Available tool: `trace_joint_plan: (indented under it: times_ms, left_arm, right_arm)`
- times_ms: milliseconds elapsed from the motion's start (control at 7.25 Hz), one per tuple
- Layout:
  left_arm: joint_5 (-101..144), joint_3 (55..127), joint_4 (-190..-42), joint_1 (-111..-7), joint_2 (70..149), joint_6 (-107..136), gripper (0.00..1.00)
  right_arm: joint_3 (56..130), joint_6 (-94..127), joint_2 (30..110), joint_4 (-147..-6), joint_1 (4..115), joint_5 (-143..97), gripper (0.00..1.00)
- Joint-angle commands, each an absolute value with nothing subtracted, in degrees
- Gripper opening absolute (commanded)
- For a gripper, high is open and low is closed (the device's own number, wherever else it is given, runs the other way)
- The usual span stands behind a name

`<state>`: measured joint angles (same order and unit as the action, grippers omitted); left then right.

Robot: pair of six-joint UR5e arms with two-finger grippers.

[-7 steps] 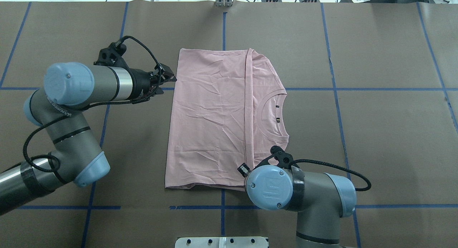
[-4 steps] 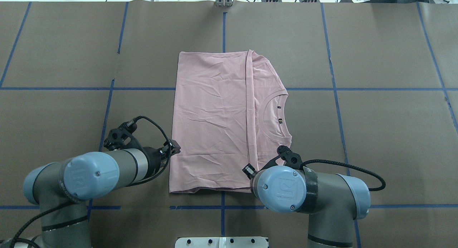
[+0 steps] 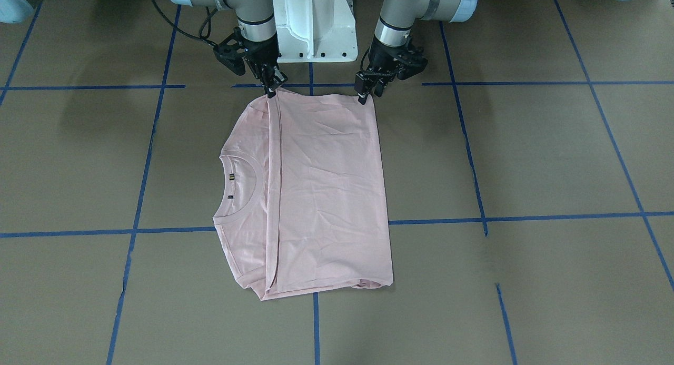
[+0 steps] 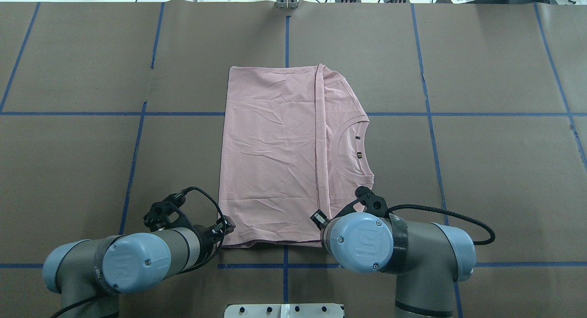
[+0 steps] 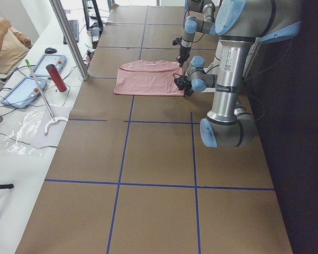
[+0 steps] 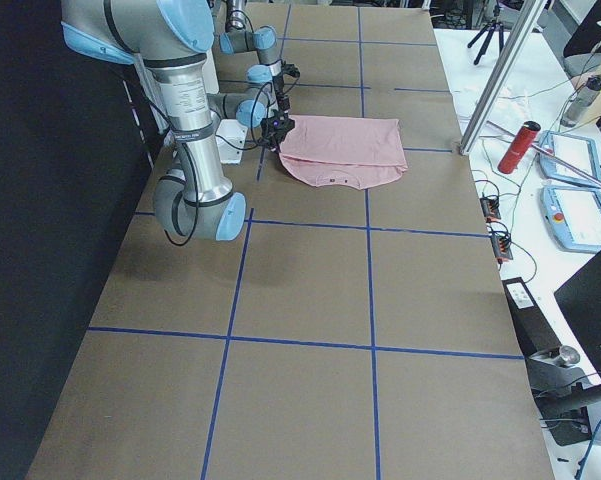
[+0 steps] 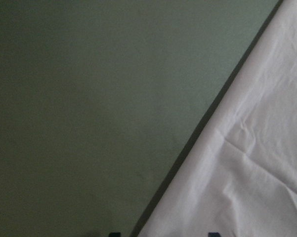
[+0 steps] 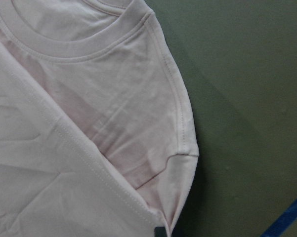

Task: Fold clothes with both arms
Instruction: 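Move the left gripper down to the shirt's near corner beside the right gripper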

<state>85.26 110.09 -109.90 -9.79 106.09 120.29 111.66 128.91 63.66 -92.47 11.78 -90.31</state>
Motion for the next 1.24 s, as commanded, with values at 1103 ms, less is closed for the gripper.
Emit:
trace_joint_plan:
  times_ms: [1103]
  left_arm:
    - [85.3,111.0,-109.9,-10.4,107.3,120.2,0.00]
  right_arm:
    - [111.7,128.0,63.5,-92.5,12.0,-90.4,0.00]
